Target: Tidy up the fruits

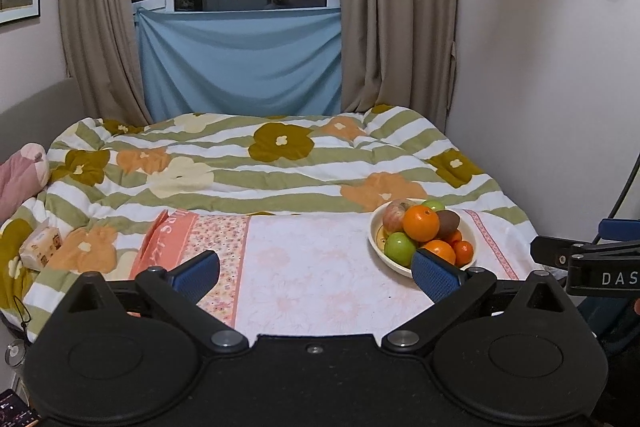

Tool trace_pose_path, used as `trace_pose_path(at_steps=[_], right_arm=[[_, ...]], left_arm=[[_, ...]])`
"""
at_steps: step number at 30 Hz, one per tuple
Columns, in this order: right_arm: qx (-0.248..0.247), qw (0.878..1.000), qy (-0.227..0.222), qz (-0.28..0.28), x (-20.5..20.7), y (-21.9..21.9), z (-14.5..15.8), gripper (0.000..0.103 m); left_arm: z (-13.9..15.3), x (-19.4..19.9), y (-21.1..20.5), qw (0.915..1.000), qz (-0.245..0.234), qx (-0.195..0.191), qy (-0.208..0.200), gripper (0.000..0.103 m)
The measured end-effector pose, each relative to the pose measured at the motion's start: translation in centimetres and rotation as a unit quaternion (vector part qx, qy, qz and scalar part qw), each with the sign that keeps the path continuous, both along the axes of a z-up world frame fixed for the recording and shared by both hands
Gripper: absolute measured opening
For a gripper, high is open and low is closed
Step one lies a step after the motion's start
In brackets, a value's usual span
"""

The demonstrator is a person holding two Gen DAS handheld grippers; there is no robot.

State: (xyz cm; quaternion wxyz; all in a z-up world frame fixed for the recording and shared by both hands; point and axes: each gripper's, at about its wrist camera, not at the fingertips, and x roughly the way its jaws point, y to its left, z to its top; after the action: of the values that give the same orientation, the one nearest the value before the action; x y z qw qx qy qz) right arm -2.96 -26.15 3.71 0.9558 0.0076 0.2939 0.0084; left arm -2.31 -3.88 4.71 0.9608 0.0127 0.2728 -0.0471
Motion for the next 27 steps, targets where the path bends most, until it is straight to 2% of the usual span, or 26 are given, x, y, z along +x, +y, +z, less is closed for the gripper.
trace_pose_path(at_steps=[27], right_arm=[[0.006, 1.0, 0.003, -0.009, -0.18, -0.4, -0.4, 0.103]], left_arm=[[-0.62, -0.46, 0.09, 0.9999, 0.005, 0.003, 0.009, 0.103]])
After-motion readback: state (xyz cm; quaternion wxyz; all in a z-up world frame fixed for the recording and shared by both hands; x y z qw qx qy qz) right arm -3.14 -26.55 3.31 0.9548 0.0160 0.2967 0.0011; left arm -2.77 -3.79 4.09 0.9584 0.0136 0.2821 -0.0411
